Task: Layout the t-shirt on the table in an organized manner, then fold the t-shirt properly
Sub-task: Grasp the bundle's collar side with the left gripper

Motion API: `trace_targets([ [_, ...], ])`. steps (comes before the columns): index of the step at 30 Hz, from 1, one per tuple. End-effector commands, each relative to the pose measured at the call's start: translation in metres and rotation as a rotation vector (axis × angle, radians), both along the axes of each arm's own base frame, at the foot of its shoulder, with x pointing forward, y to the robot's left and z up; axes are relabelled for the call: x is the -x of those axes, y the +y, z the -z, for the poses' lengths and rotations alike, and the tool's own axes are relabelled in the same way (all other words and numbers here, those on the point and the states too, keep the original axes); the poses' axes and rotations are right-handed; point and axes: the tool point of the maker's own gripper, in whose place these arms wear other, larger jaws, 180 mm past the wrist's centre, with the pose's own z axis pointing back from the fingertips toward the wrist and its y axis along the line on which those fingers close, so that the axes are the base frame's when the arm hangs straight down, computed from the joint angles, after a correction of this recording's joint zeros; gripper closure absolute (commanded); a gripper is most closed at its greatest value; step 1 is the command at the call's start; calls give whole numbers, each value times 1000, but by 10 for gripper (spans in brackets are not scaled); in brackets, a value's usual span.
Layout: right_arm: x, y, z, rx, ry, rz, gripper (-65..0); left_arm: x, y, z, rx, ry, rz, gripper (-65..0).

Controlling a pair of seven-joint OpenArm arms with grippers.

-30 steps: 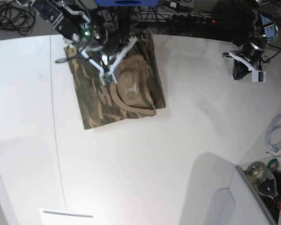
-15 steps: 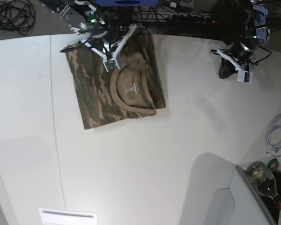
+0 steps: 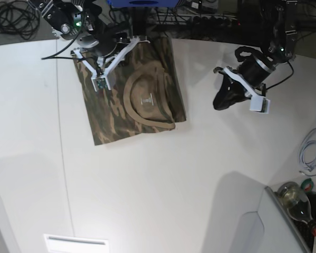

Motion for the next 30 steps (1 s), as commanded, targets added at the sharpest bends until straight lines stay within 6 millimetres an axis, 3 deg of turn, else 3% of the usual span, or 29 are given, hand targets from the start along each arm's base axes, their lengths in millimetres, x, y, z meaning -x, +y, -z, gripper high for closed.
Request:
trace_targets([
  [1,-10,-6,-7,-2,-37,22,-11,0,-13,-8,38,-21,28,-87],
  [5,-13,-25,-4,22,-32,79,-9,9,-59,-3,93,0,152,-545],
  [7,-13,-31,-3,32,-32,89,-9,22,-79,-1,153,9,232,-625],
  [9,-12,-34,-2,45,-34,78,-9,23,-91,4,209,26,246,-615],
  [17,-12,-45,0,73,-38,74,-8,27,-99,55,277,165,145,-594],
  [26,-12,-47,1,79,-36,74,-8,10,-117,87,268,240,140,-591],
  [28,-12,-47,1,79,-36,74,-8,13,-126,96,222,259,177,-541],
  [30,-12,-48,0,79,-38,75,-8,13,-129,101,184,264,201,-406],
])
